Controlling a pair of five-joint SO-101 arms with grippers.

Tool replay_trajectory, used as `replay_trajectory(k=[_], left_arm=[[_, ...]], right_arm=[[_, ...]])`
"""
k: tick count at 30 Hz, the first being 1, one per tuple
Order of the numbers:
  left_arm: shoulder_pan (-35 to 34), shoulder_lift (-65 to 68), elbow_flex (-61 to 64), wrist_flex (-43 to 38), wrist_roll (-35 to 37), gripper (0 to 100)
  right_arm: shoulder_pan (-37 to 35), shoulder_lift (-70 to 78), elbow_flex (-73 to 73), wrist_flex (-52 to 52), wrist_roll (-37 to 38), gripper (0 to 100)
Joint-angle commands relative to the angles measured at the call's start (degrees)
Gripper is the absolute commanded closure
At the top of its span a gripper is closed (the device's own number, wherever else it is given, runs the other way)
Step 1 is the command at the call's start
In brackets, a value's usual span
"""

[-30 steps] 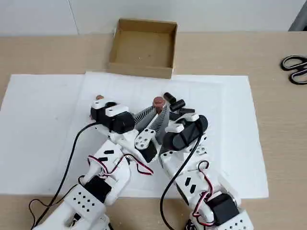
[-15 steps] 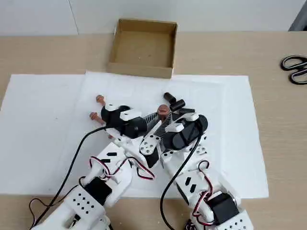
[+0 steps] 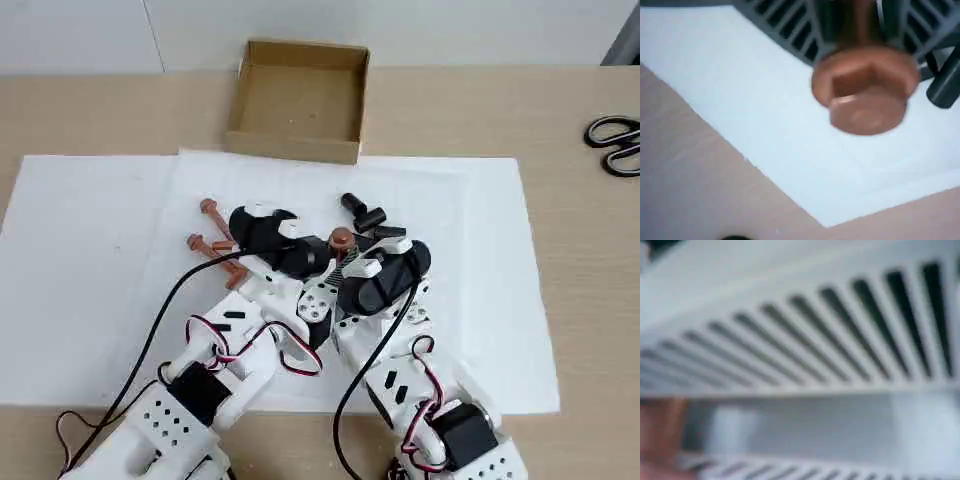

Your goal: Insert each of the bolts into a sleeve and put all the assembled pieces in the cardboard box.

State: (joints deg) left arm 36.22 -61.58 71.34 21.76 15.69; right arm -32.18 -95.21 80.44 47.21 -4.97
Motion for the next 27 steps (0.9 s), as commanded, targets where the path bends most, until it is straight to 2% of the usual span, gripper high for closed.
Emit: replay_trajectory(k=[1,5,10,12,23,27], left_arm=[[0.09,0.18,-2.24,3.6,-1.05,99],[-0.09,0.18,-3.12,4.75,-1.05,98],[-0.62,0.18,-3.74,5.45,-0.79,82],[-0.7,0.18,-3.74,5.54,-0.79,78],[-2.99,-0.18,-4.0,6.86,-0.79,78],[-4.4,-0.18,-7.16,13.8,-0.88,78]], right_arm=[[-0.04,-1.01,-3.96,0.22,-0.35,99.5],[-0.04,-1.01,-3.96,0.31,-0.35,99.5],[-0.04,-1.01,-3.87,0.4,-0.35,99.5],[-0.04,-1.01,-3.87,0.4,-0.35,99.5],[-0.04,-1.01,-3.78,0.4,-0.35,99.5],[0.22,-1.01,-3.78,0.4,-0.35,99.5]])
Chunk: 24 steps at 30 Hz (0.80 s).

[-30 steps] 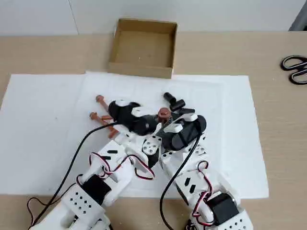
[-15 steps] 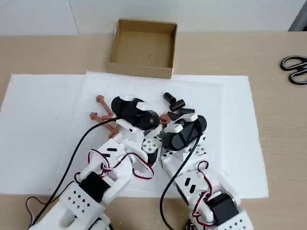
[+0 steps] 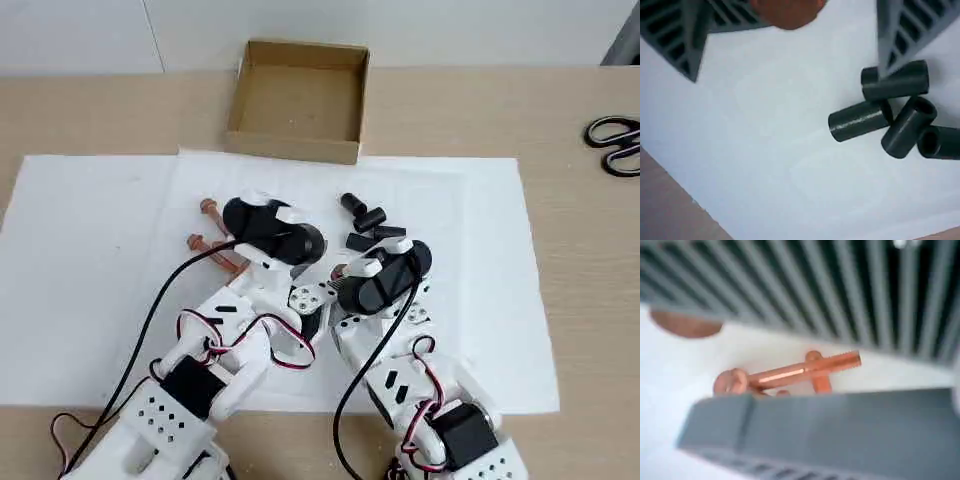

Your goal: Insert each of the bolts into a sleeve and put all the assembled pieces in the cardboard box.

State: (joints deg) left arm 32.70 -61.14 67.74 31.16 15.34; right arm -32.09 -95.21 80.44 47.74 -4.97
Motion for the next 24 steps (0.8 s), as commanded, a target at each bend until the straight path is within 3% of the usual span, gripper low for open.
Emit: replay_trajectory(k=[1,7,13,18,24], left_arm=[[-1.58,-0.62,-4.53,6.59,-0.53,78],[-6.07,-0.62,-11.74,16.44,-0.53,78],[-11.25,-0.62,-16.04,17.58,-0.53,78],[-24.26,-0.7,-16.31,20.66,-0.79,78],[-38.77,-0.7,-16.04,28.66,-3.96,78]], right_arm=[[0.13,-1.01,-3.78,-0.13,-0.35,99.5],[0.13,-1.01,-3.78,-0.13,-0.35,99.5],[0.22,-1.01,-3.6,-0.13,-0.35,99.5],[0.75,-0.75,-2.9,-0.48,-0.18,99.5],[8.84,1.8,-6.86,-0.48,0.26,99.5]])
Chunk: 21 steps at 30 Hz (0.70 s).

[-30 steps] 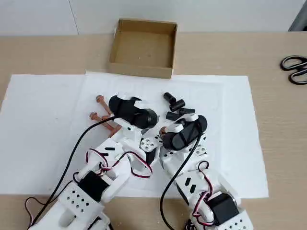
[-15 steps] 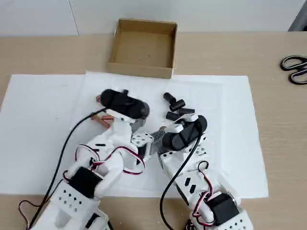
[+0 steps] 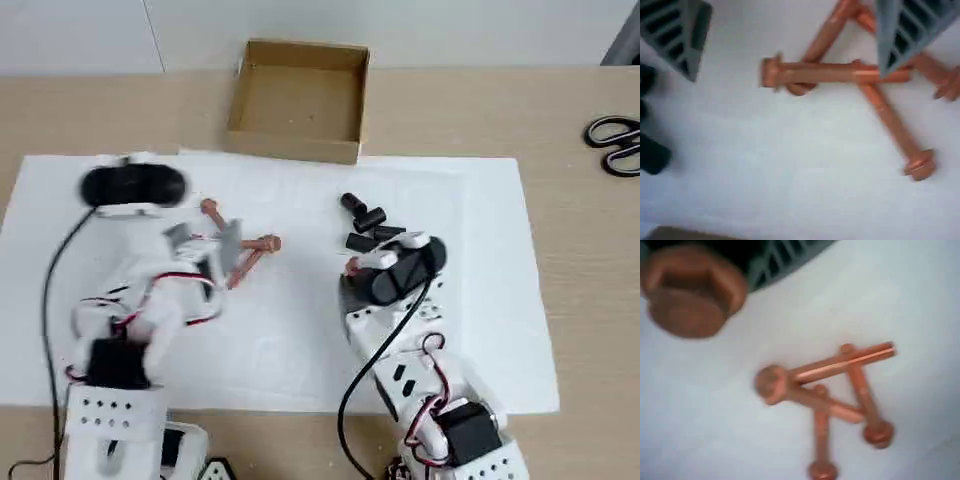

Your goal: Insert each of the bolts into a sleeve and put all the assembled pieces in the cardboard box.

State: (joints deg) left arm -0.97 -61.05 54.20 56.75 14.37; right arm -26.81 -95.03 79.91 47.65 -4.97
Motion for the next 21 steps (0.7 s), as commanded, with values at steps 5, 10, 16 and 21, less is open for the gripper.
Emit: replay_trajectory(k=[5,10,16,21], left_arm=[[-11.96,-0.79,-2.51,7.82,-16.88,78],[-13.36,-0.79,-2.86,9.32,-19.52,78],[-13.45,-0.79,-2.42,9.58,-19.69,78],[-13.45,-0.79,-1.8,10.9,-19.69,78]], right_arm=[[8.48,18.51,-20.48,-0.48,4.92,99.5],[11.91,45.05,-41.41,-7.96,4.92,99.5],[12.0,78.2,-64.18,-25.27,4.84,99.5],[12.26,104.75,-82.99,-38.99,4.92,99.5]])
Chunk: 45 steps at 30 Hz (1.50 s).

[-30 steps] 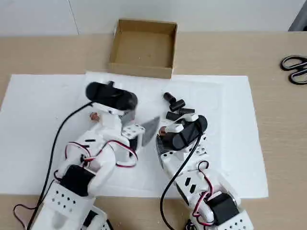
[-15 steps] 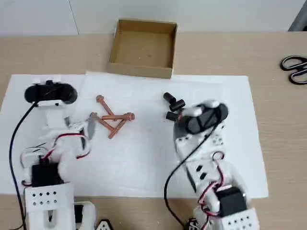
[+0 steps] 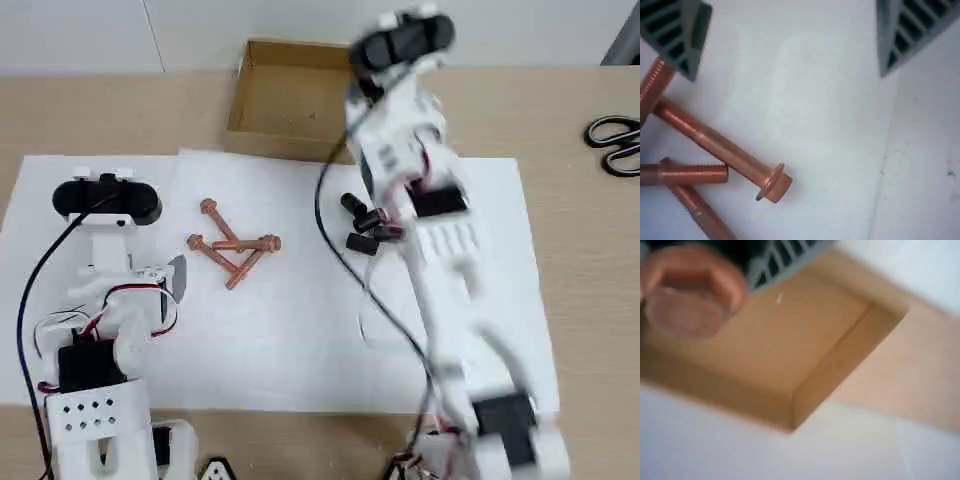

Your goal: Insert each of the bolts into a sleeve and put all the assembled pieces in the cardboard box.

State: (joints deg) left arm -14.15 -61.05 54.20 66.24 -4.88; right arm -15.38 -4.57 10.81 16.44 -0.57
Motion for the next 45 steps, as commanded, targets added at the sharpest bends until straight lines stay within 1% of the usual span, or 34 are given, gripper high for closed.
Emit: replay_trajectory(k=[1,7,12,16,22,26,29,34,36,38,45], left_arm=[[-0.26,-0.79,-1.8,2.11,-0.44,78],[-0.26,-0.79,-1.89,4.04,-0.44,78],[-0.26,-0.79,-1.89,4.13,-0.44,78],[-0.26,-0.79,-1.89,4.13,-0.44,78],[-0.26,-0.79,-1.89,4.13,-0.44,78],[-0.18,-0.79,-2.07,4.13,-0.44,78],[0.0,-0.79,-2.24,4.13,-0.44,78],[-0.18,-0.79,-2.33,4.13,-0.53,78],[-0.18,-0.79,-2.33,4.13,-0.53,78],[-0.26,-0.79,-2.33,4.13,-0.53,78],[-0.26,-0.79,-2.33,4.13,-0.26,78]], right_arm=[[0.84,19.12,-17.67,-9.36,0.53,99.5],[0.13,42.33,-39.21,-11.03,0.53,99.5],[-1.45,53.76,-48.09,-10.95,0.53,99.5],[-2.15,56.75,-49.32,-10.95,0.53,98.7],[-1.98,56.75,-49.41,-10.95,0.62,83.4],[-1.89,55.08,-49.49,-10.07,1.41,83.1],[-1.89,50.24,-49.49,-4.35,3.96,82.9],[-1.45,41.89,-49.49,2.15,4.22,82.9],[-1.27,37.85,-49.49,6.46,4.22,82.9],[-1.27,32.75,-49.49,12.97,4.04,82.9],[-1.63,16.75,-49.41,41.27,3.87,82.9]])
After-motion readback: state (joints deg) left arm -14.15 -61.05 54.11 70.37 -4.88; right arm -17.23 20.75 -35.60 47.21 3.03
